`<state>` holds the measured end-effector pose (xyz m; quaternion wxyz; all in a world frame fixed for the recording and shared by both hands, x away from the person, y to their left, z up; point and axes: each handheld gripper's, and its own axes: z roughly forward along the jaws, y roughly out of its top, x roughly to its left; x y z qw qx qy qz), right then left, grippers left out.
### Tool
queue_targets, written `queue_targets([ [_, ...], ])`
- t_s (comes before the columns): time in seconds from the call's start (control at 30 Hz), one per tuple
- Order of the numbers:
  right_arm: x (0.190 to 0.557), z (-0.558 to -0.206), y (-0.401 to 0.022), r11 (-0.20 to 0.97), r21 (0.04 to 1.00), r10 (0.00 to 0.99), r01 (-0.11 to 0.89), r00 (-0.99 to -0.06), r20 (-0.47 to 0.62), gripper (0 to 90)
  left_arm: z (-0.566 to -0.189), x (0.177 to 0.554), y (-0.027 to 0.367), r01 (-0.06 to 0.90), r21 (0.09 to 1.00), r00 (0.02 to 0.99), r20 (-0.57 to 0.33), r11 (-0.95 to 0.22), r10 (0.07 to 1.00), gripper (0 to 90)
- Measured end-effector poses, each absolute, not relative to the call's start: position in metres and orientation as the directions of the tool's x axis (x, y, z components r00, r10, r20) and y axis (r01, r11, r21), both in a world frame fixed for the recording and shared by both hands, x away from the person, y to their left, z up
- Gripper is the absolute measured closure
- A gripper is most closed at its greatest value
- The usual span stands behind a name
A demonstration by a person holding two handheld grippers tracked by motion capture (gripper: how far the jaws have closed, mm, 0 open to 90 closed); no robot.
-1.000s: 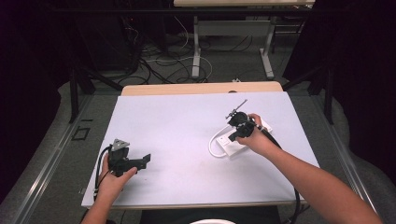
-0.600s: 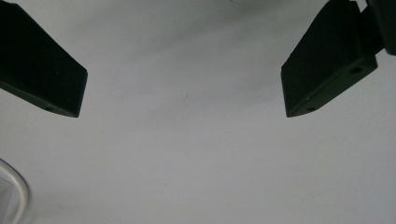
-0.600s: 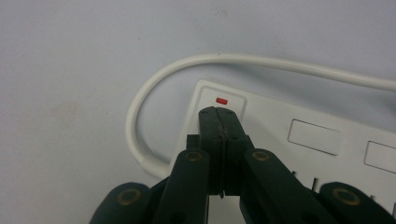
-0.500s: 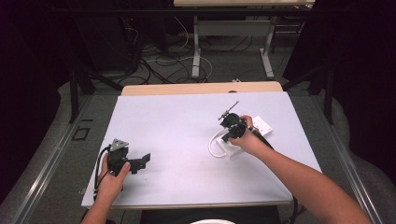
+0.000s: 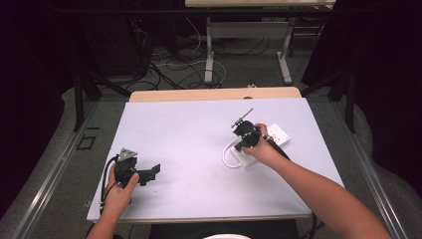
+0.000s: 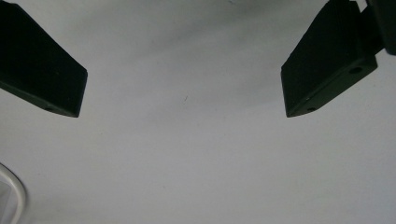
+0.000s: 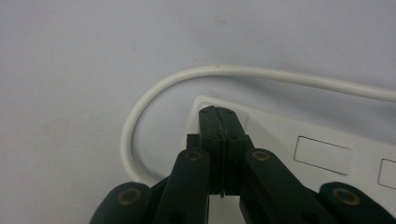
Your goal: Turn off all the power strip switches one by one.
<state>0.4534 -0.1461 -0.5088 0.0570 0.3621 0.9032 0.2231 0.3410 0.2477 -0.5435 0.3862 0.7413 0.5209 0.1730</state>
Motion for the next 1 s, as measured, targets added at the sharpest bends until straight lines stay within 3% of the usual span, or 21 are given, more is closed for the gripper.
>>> queue_targets([
  [0.33,0.45,-0.511,-0.144,0.623,0.437,0.701,0.649,-0.711,0.055,90.0,-0.544,0.341,0.247,0.635,0.756,0.397,-0.146,-0.156,0.906,0.4],
  [0.37,0.45,-0.519,-0.145,0.583,0.543,0.693,0.604,-0.719,0.055,90.0,-0.545,0.341,0.246,0.633,0.758,0.396,-0.146,-0.155,0.907,0.4],
  [0.4,0.45,-0.52,-0.145,0.572,0.551,0.699,0.607,-0.713,0.059,90.0,-0.545,0.341,0.246,0.633,0.758,0.396,-0.146,-0.155,0.907,0.4],
  [0.43,0.449,-0.511,-0.147,0.606,0.449,0.709,0.657,-0.702,0.071,90.0,-0.545,0.341,0.246,0.633,0.759,0.396,-0.144,-0.156,0.907,0.4],
  [0.47,0.451,-0.517,-0.147,0.574,0.53,0.701,0.625,-0.709,0.077,90.0,-0.545,0.341,0.246,0.633,0.759,0.395,-0.145,-0.155,0.907,0.4],
  [0.5,0.451,-0.517,-0.147,0.574,0.53,0.701,0.625,-0.709,0.077,90.0,-0.545,0.341,0.246,0.633,0.759,0.395,-0.145,-0.155,0.907,0.4],
  [0.53,0.452,-0.51,-0.148,0.603,0.47,0.704,0.645,-0.707,0.067,90.0,-0.545,0.341,0.247,0.634,0.757,0.397,-0.144,-0.157,0.907,0.3],
  [0.63,0.451,-0.514,-0.146,0.572,0.514,0.708,0.64,-0.701,0.084,90.0,-0.545,0.342,0.247,0.633,0.759,0.393,-0.147,-0.151,0.908,0.4],
  [0.67,0.452,-0.503,-0.148,0.645,0.387,0.695,0.659,-0.716,0.061,90.0,-0.545,0.342,0.247,0.632,0.759,0.394,-0.145,-0.153,0.908,0.4],
  [0.73,0.45,-0.512,-0.147,0.574,0.487,0.719,0.659,-0.689,0.085,90.0,-0.545,0.342,0.247,0.634,0.758,0.392,-0.146,-0.152,0.908,0.3],
  [0.77,0.452,-0.506,-0.148,0.613,0.416,0.715,0.671,-0.696,0.068,90.0,-0.545,0.342,0.247,0.634,0.758,0.392,-0.146,-0.152,0.908,0.3],
  [1.0,0.454,-0.507,-0.155,0.529,0.511,0.737,0.677,-0.665,0.118,90.0,-0.545,0.342,0.247,0.635,0.758,0.391,-0.147,-0.15,0.909,0.4],
])
